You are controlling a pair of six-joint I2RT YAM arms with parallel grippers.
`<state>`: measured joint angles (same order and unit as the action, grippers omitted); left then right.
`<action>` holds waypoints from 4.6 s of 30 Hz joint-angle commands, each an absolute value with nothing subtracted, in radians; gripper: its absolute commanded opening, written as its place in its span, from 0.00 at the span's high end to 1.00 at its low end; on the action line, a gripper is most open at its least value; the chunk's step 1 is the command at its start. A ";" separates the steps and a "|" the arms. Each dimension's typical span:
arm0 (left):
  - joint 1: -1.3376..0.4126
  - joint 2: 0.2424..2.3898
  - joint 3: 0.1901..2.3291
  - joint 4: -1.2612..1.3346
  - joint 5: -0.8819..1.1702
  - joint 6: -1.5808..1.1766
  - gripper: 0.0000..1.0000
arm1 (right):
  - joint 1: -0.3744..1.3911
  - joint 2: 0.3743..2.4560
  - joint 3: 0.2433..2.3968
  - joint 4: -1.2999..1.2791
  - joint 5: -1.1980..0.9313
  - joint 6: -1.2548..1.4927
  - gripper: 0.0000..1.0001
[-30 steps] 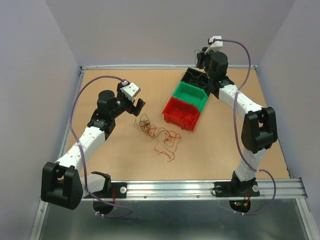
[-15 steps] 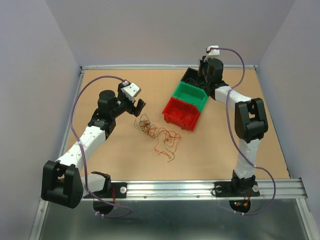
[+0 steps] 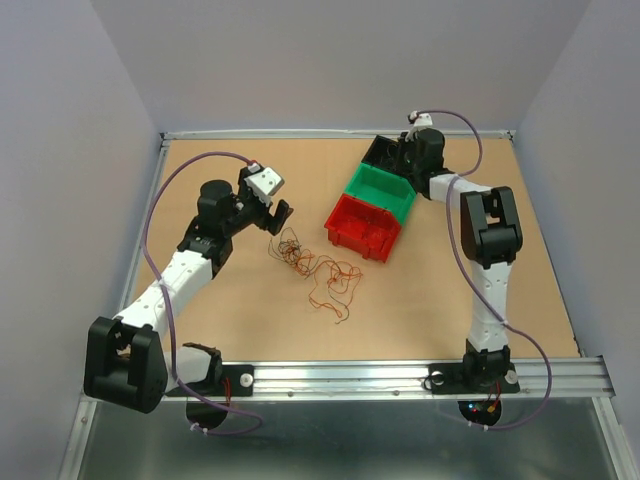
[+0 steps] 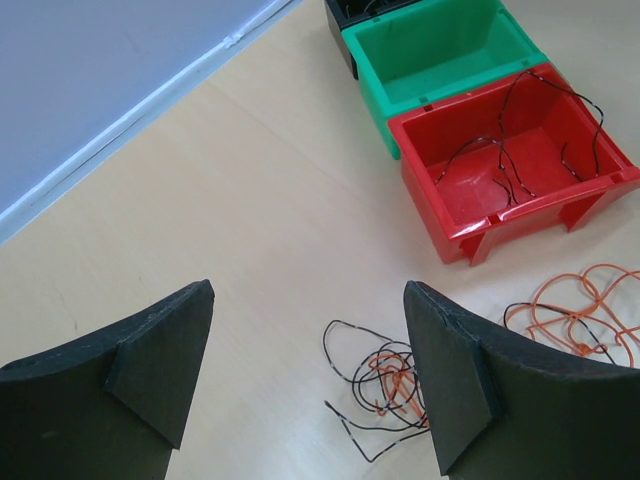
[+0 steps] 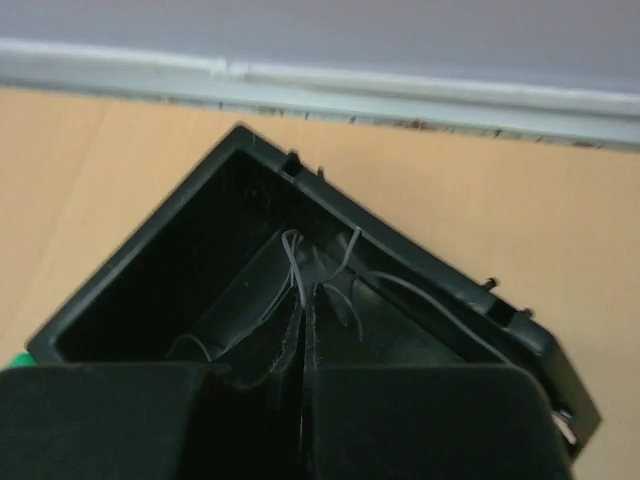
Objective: Untangle the cables
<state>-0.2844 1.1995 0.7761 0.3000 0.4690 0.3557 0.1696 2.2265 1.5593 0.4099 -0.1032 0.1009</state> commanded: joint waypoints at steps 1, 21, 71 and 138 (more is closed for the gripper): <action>-0.284 1.193 0.782 0.322 0.506 0.362 0.12 | 0.169 2.290 1.716 0.220 -0.241 0.033 0.99; -0.287 1.216 0.793 0.285 0.551 0.391 0.14 | 0.071 2.611 2.200 -0.253 -0.512 -0.086 0.95; -0.287 1.201 0.775 0.299 0.543 0.411 0.14 | 0.069 2.411 1.937 0.589 -0.729 0.642 0.28; -0.295 1.200 0.772 0.287 0.552 0.426 0.14 | 0.032 2.085 1.336 0.353 0.190 0.569 0.54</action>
<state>-0.2890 1.2144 0.7723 0.2646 0.5308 0.4145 0.0223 2.1269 1.3289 0.3439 0.1181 0.6079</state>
